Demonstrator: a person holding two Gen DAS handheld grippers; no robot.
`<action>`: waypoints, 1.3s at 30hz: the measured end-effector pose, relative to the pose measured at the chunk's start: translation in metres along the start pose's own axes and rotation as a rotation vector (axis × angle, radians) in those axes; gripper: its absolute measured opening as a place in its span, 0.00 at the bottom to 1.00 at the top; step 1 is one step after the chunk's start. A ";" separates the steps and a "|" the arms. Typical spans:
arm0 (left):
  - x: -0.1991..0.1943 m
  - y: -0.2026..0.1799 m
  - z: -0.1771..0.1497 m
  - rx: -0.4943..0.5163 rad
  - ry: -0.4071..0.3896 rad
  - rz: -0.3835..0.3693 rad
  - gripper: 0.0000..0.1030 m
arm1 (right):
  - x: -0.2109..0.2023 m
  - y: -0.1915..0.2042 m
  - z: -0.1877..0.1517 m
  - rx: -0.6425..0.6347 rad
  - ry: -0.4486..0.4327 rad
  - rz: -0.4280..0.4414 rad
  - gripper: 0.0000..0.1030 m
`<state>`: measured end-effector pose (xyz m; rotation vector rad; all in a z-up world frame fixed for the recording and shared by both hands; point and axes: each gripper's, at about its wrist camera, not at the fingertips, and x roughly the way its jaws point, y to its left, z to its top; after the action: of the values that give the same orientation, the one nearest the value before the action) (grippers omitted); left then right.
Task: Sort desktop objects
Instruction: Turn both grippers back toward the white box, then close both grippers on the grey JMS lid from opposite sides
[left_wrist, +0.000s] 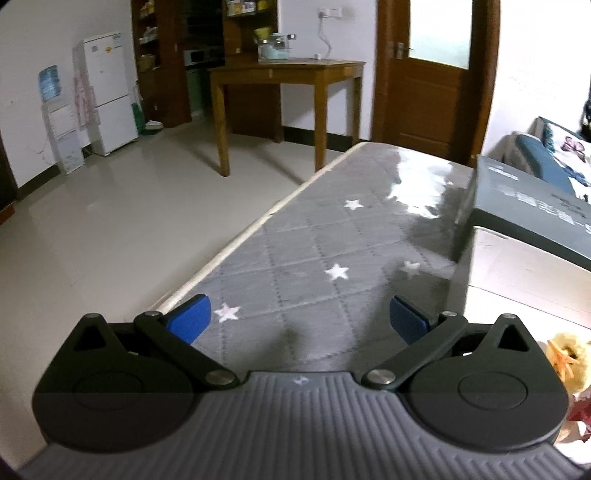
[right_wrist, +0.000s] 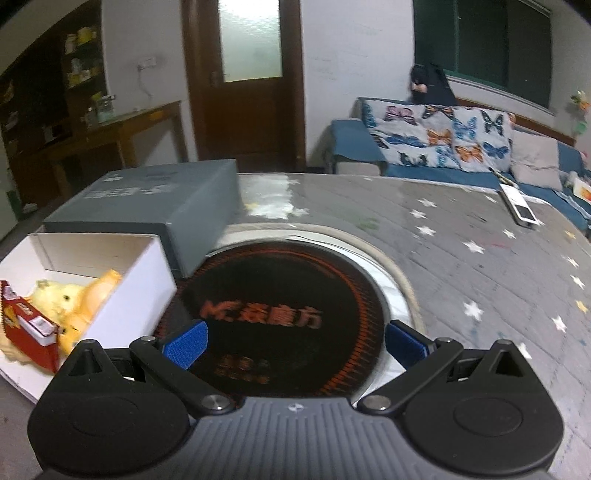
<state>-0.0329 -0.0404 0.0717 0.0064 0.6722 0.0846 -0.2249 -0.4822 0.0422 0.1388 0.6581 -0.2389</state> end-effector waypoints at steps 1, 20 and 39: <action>-0.001 -0.003 0.001 0.012 0.000 -0.006 1.00 | 0.001 0.004 0.002 -0.004 -0.001 0.007 1.00; 0.002 -0.053 0.022 0.208 -0.003 -0.084 1.00 | 0.013 0.061 0.034 -0.059 0.002 0.087 1.00; 0.033 -0.092 0.057 0.285 0.055 -0.211 1.00 | 0.047 0.090 0.076 -0.045 0.040 0.140 1.00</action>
<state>0.0354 -0.1283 0.0929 0.2070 0.7316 -0.2155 -0.1204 -0.4187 0.0768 0.1465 0.6896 -0.0864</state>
